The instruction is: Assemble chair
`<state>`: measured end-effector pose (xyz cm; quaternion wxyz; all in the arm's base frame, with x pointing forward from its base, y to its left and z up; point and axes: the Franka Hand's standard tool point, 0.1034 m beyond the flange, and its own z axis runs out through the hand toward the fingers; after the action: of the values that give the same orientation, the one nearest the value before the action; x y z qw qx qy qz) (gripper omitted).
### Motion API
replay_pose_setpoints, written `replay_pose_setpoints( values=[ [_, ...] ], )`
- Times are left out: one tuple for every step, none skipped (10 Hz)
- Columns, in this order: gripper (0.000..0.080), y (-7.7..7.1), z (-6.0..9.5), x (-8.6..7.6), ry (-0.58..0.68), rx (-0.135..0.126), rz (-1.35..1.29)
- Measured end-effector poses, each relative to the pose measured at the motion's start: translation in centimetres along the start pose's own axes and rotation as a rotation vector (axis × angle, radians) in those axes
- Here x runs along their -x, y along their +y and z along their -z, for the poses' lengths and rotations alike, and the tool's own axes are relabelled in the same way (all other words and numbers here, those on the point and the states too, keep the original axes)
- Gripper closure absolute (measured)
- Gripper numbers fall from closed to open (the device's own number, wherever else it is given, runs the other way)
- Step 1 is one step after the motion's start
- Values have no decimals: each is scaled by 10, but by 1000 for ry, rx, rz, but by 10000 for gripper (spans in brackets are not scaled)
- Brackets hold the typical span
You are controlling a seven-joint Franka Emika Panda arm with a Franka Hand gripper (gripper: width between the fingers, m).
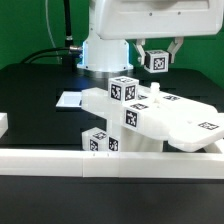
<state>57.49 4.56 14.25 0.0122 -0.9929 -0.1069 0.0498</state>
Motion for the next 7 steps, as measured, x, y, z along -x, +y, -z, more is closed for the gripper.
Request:
replay_pose_setpoints(
  values=[
    [517,10,3,-16,5,7,31],
    [517,16,6,-27,10,13,34],
    [517,16,5,-31,16,17,37],
    [517,16,5,-30,14,17,36],
    [517,16,4,-30,14,17,34],
    [517,16,4,-30,14,17,32],
    [517,9,1,-31,17,24,32]
  ],
)
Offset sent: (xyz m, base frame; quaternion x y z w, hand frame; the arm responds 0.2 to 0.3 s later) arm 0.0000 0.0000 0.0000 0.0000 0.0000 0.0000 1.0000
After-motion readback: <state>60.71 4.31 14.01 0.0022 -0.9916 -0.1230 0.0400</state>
